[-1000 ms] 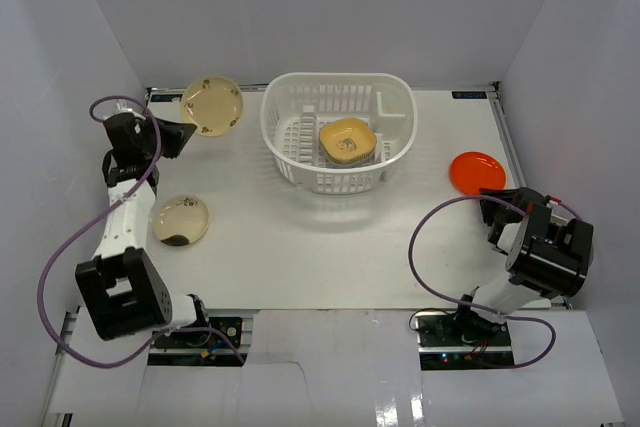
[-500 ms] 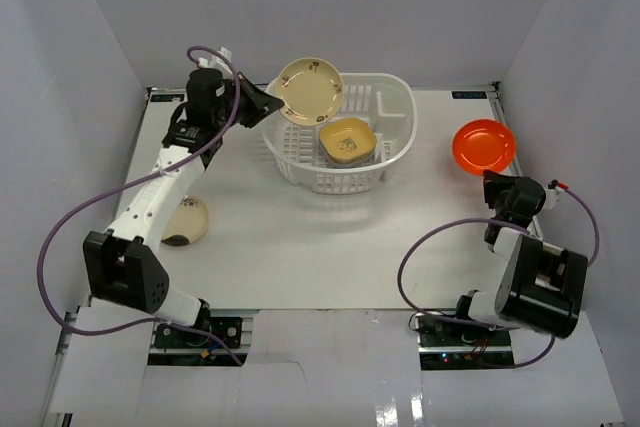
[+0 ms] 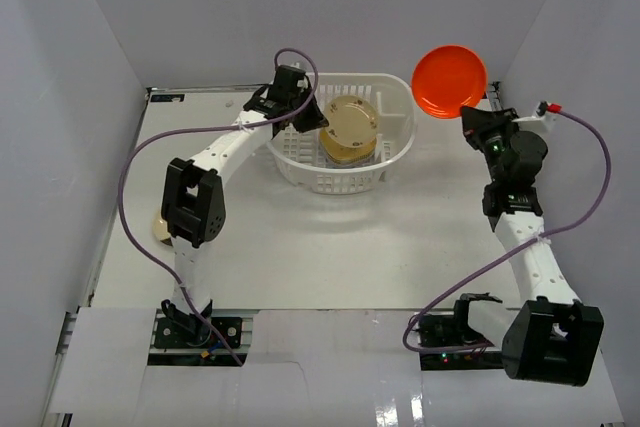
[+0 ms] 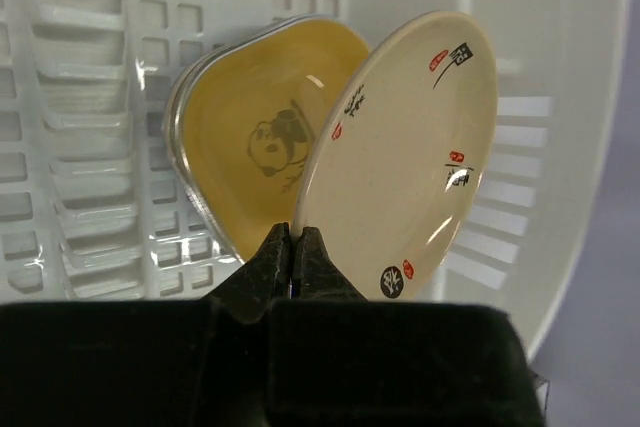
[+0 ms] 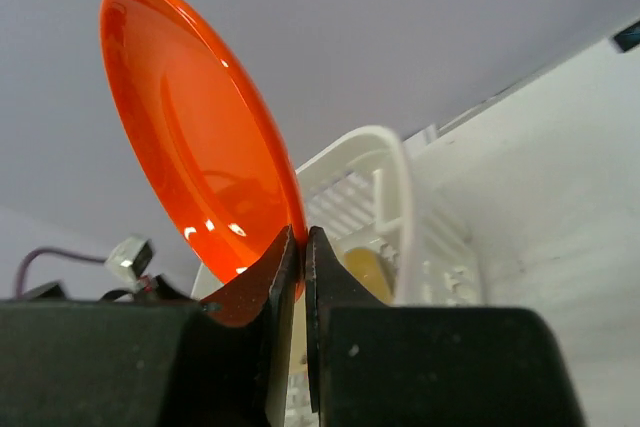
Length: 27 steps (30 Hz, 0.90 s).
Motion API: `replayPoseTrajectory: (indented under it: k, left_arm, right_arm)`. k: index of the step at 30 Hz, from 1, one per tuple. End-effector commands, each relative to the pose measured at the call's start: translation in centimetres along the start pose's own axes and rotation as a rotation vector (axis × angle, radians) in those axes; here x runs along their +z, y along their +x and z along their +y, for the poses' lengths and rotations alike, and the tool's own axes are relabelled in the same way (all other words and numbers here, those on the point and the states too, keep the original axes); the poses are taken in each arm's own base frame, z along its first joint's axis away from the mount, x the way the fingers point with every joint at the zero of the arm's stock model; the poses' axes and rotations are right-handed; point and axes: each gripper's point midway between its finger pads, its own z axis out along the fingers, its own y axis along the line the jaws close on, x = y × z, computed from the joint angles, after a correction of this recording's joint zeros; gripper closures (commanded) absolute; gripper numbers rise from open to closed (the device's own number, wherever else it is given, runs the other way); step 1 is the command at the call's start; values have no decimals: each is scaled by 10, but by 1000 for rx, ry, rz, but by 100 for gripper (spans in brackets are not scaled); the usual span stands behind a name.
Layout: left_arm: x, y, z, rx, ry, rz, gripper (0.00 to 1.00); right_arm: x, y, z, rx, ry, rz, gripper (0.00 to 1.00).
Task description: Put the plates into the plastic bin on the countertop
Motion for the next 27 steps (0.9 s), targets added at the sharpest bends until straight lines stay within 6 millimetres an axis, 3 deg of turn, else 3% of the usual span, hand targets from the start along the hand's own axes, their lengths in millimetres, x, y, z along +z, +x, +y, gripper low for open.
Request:
replayPoseTrajectory:
  k: [1, 3, 4, 6, 7, 8, 9, 11, 12, 13, 14, 15, 17, 18, 21, 22, 24, 25, 27]
  left_arm:
    - [-9, -9, 1, 33, -46, -23, 100]
    - [-1, -1, 11, 34, -70, 1, 100]
    - [0, 3, 13, 39, -75, 9, 100]
    - [5, 6, 20, 43, -93, 16, 100]
    - [6, 7, 22, 56, -97, 18, 98]
    - [6, 6, 24, 61, -106, 14, 80]
    - [5, 4, 24, 64, -108, 8, 70]
    - [1, -2, 19, 80, -100, -9, 53]
    - [-2, -5, 16, 81, -91, -18, 41]
    - [-11, -12, 8, 87, -69, -39, 36]
    - [-18, -17, 2, 94, -56, -59, 30]
    - [-34, -32, -12, 100, -20, -113, 28]
    - [-52, -45, -18, 111, -14, -173, 26]
    - [-74, -59, -31, 113, 19, -226, 25]
    - [-105, -77, -26, 113, -9, -317, 24]
    - [-131, -85, -33, 115, 9, -367, 24]
    - [-147, -85, -23, 122, -18, -405, 25]
    - [-176, -88, -31, 129, 10, -451, 25]
    - [-185, -74, -20, 143, -3, -447, 25]
  right_arm:
    - [8, 31, 52, -139, -123, 135, 92]
    - [16, 57, 52, -171, -110, 214, 92]
    - [18, 68, 70, -184, -146, 243, 92]
    - [26, 94, 66, -211, -108, 304, 92]
    - [28, 103, 81, -231, -132, 319, 92]
    - [30, 112, 80, -243, -115, 332, 92]
    - [38, 121, 70, -259, -64, 325, 92]
    - [43, 134, 75, -266, -69, 351, 92]
    - [47, 147, 65, -273, -43, 382, 92]
    - [50, 151, 70, -279, -48, 391, 92]
    - [53, 161, 61, -292, -19, 417, 92]
    - [54, 168, 60, -299, -15, 431, 92]
    - [57, 177, 59, -303, -9, 454, 92]
    - [57, 182, 58, -306, -5, 464, 92]
    - [58, 194, 53, -301, 10, 496, 92]
    - [58, 198, 50, -301, 19, 509, 92]
    - [59, 211, 48, -308, 32, 550, 92]
    - [61, 218, 43, -315, 49, 563, 92]
    - [61, 226, 44, -319, 51, 588, 90]
